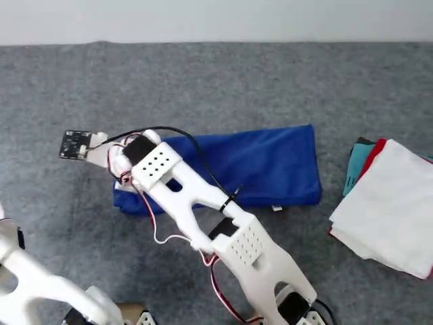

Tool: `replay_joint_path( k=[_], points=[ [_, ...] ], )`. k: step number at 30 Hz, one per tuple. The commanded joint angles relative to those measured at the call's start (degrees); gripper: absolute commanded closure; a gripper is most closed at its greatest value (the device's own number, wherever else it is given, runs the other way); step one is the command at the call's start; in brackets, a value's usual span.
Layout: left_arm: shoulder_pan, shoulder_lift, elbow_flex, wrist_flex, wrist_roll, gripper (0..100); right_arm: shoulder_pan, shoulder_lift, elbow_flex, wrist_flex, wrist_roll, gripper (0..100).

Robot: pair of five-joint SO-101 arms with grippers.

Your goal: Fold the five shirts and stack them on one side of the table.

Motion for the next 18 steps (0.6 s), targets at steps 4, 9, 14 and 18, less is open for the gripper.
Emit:
replay_joint_path(
  k=[4, 9, 14, 18],
  points=[
    [0.1, -1.9, -0.4, -0.9, -0.4, 99, 6.0, 1.1, -0.5, -6.8, 1.2, 87.9],
    [0.1, -1.9, -0.4, -0.7, -0.4, 99, 9.1, 1.2, -4.0, -6.2, 1.1, 87.7],
    [0.2, -1.9, -0.4, -0.9, -0.4, 99, 9.7, 1.2, -4.2, -3.5, 1.1, 87.6],
    [0.2, -1.8, -0.4, -0.9, -0.4, 99, 7.3, 0.5, -4.3, -0.8, 1.1, 87.6]
  ],
)
